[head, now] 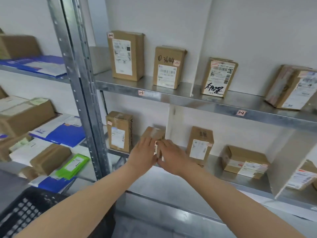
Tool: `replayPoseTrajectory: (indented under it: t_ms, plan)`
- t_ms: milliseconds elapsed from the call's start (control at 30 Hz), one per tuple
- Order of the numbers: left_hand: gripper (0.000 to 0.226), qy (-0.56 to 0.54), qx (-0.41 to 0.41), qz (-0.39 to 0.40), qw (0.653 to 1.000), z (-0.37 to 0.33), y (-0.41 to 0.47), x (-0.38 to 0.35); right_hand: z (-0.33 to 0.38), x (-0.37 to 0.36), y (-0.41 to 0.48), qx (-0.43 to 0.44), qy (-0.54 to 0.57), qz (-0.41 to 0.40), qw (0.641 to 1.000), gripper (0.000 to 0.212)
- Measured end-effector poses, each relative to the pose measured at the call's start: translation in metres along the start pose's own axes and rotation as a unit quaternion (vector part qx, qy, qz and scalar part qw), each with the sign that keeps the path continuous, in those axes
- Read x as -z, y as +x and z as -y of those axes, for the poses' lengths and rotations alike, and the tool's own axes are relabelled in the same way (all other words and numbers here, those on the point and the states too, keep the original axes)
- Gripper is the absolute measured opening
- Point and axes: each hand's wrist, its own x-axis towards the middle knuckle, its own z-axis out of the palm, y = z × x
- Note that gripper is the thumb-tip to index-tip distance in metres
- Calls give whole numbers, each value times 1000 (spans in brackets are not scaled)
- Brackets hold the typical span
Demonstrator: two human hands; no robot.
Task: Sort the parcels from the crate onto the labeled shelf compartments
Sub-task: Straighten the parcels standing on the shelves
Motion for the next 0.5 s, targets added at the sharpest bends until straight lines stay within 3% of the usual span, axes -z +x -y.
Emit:
replayPoseTrajectory:
  t_ms: [233,500]
  plan:
    - [54,83,82,18,993,100,-9,37,47,1,74,35,-17,0,999,51]
    - [64,37,163,78,983,168,21,19,34,-8,160,43,-3,9,999,62]
